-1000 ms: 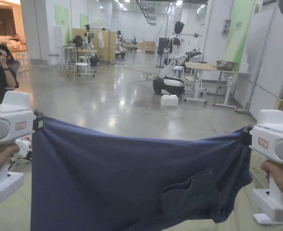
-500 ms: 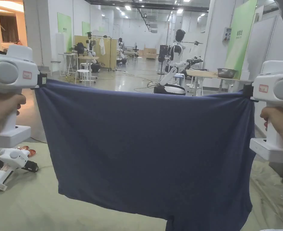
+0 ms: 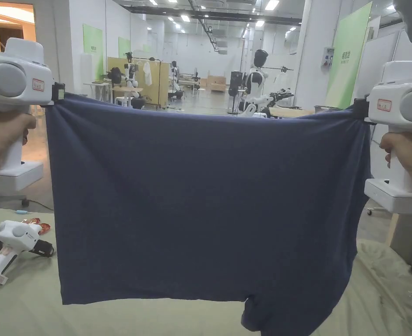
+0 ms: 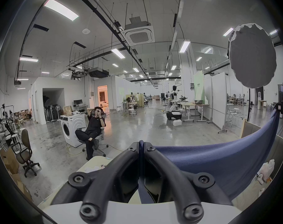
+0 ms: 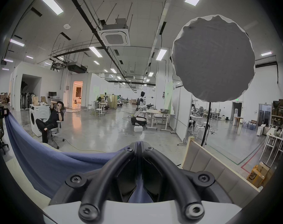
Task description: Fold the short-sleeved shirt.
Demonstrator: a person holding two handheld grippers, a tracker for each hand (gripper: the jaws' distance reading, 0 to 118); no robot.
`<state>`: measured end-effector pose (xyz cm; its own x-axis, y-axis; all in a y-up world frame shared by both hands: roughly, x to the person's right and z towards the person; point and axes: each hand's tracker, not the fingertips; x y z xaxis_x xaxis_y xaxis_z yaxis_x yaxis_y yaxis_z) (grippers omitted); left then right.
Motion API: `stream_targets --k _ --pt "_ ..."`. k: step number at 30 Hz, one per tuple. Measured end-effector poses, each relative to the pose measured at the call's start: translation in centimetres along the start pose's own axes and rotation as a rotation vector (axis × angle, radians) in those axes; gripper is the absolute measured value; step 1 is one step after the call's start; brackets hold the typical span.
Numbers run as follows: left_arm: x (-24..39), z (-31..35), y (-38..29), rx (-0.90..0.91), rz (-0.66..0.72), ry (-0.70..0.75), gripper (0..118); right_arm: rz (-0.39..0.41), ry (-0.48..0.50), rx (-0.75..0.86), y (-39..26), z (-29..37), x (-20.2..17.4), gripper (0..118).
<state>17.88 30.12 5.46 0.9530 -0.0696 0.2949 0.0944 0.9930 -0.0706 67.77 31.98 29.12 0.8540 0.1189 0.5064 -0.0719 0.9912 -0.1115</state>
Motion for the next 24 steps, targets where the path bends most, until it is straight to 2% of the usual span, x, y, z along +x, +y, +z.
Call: stream_targets --k 5,9,15,20,24 --pt "0.1 1.4 -4.2 -0.033 0.012 -0.023 0 0.009 -0.003 -0.046 -4.2 1.2 -0.1 2" --pt "0.0 2.7 -10.0 -0.087 0.015 -0.046 0 0.04 0.006 -0.106 -9.4 3.3 -0.2 2" --pt "-0.9 6.4 -18.6 -0.177 0.093 -0.072 0 0.06 0.03 -0.178 -16.6 8.2 -0.5 2" --pt "-2.1 11.0 -22.0 -0.187 0.131 -0.096 0 0.078 0.033 -0.207 -19.8 13.7 -0.5 2" --pt "-2.8 15.3 -23.1 -0.18 0.078 -0.128 0 0.055 0.045 -0.228 -21.0 18.4 0.4 2"
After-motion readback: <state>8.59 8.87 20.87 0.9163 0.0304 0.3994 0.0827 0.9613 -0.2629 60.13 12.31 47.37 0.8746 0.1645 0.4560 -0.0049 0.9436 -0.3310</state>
